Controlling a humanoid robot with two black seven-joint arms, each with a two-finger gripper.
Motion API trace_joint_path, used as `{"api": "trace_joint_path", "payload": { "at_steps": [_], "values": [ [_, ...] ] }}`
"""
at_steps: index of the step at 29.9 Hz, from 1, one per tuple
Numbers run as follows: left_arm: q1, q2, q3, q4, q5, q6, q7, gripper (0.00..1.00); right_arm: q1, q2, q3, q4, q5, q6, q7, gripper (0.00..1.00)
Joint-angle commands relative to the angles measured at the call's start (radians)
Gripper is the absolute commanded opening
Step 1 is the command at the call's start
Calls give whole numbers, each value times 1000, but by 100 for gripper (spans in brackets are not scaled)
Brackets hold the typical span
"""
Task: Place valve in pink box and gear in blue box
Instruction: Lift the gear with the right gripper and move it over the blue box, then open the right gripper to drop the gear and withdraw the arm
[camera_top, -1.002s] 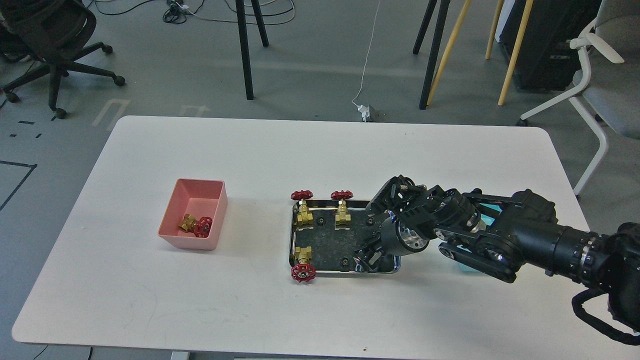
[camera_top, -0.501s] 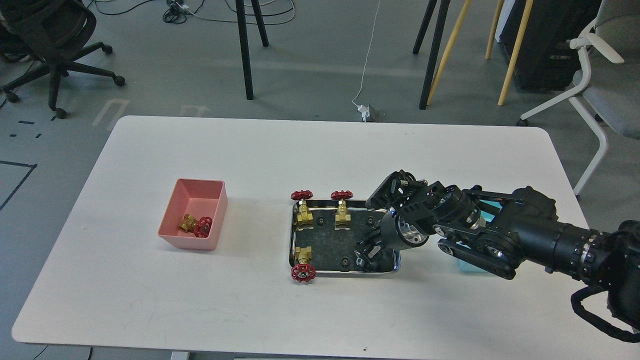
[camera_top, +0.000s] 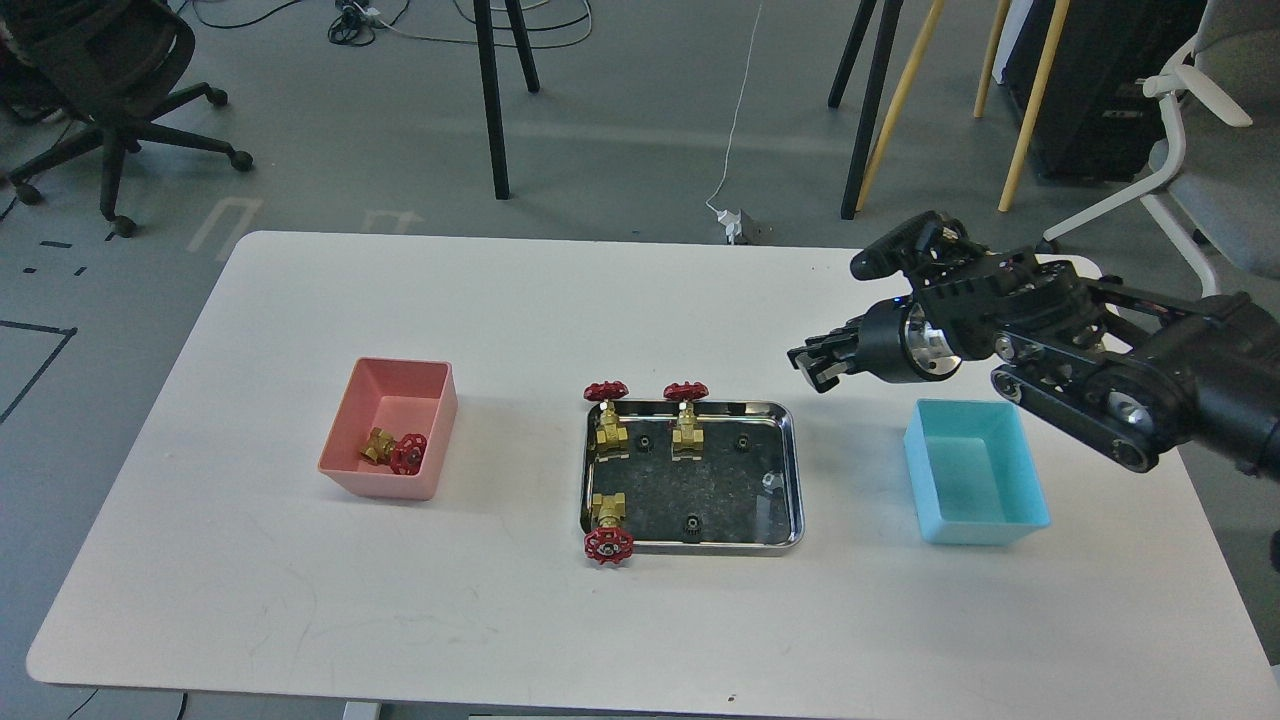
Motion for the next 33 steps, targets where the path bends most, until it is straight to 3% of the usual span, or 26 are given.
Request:
{"api": "trace_joint_path", "payload": {
  "at_steps": [1, 6, 15, 17, 19, 20, 21, 22, 33],
  "values": [
    [0, -3, 0, 0, 0, 0, 0, 96, -73, -127, 24, 67, 18, 0, 2, 1],
    [0, -8, -2, 0, -2, 0, -5, 96, -194, -243, 81, 141, 18, 0, 2, 1],
    [0, -6, 0, 1, -2, -8, -15, 96, -267, -217, 129, 121, 5, 0, -9, 4],
    [2, -6, 2, 0, -2, -11, -15, 96, -273, -203, 130, 104, 5, 0, -17, 16],
    [2, -5, 2, 1, -2, -11, -15, 96, -273, -200, 135, 93, 7, 0, -24, 38],
    [3, -5, 2, 1, -2, -11, -15, 96, -274, -200, 136, 95, 8, 0, -24, 52],
    [3, -5, 2, 1, -2, -11, -15, 96, -274, -200, 138, 95, 13, 0, -26, 75],
    [3, -3, 0, 0, -2, -12, -15, 96, -274, -200, 142, 96, 18, 0, -26, 90],
    [9, -6, 2, 0, 0, -14, -14, 96, -210, -202, 369, 144, 200, 0, -28, 95]
  ]
}}
